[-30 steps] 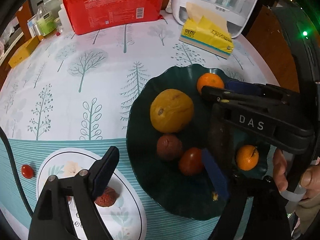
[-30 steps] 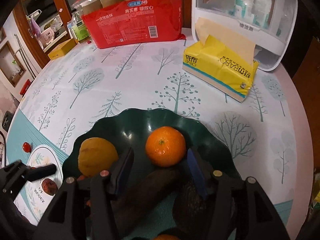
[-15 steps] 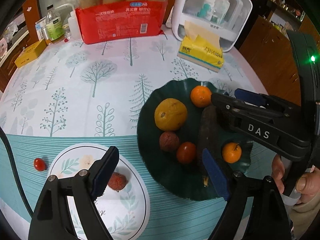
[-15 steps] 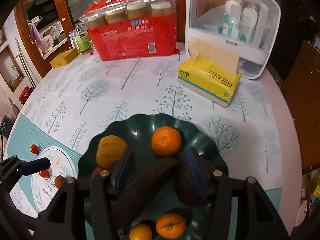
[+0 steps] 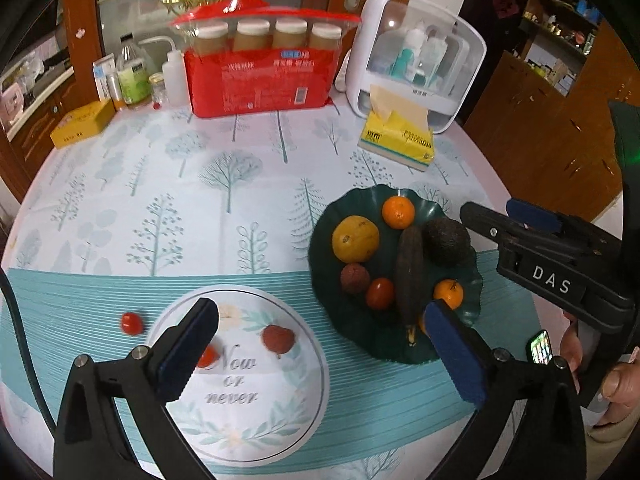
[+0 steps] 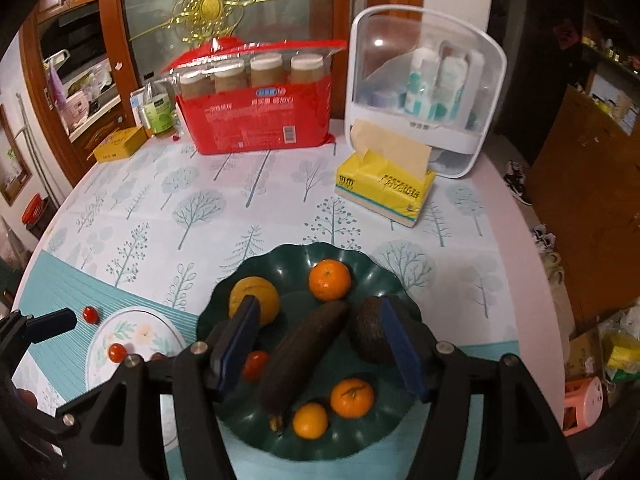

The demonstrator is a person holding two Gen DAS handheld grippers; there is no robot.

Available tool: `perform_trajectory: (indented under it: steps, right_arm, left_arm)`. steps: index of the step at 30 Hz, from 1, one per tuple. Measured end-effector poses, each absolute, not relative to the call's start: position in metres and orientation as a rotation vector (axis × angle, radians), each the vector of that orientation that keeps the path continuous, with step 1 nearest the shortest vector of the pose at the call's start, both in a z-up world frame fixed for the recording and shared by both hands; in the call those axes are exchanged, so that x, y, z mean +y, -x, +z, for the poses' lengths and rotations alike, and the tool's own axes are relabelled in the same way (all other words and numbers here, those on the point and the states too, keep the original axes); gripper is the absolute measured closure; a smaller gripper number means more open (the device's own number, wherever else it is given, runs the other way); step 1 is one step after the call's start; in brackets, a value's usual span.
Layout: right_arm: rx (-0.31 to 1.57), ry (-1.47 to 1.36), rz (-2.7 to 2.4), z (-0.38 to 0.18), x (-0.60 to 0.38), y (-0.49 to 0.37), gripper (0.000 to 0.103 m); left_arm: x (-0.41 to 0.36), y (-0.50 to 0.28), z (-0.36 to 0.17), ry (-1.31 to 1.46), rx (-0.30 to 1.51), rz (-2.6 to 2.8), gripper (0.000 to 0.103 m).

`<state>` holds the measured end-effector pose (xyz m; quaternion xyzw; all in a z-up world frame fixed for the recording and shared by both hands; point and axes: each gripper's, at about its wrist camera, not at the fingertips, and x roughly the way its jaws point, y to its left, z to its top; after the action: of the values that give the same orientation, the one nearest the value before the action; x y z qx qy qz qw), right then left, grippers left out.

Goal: Organize fruits
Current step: 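Move both open tools back toward the white plate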

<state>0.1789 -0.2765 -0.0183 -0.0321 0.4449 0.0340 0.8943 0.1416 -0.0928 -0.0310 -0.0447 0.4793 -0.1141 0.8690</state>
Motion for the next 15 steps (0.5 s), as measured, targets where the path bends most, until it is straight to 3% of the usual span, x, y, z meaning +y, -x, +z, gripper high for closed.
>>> perform_trajectory:
  steps: [10, 15]
  right_arm:
    - [0.86, 0.066, 0.033, 0.035, -0.21, -0.135, 0.036]
    - [0.809, 0.084, 0.054, 0.058, -0.161, -0.12, 0.029]
  left_arm:
    - [-0.009, -0.107, 0.037, 0.037, 0.869, -0.227, 0.001]
    - [0.047, -0.103, 0.059, 0.038, 0.816, -0.189, 0.001]
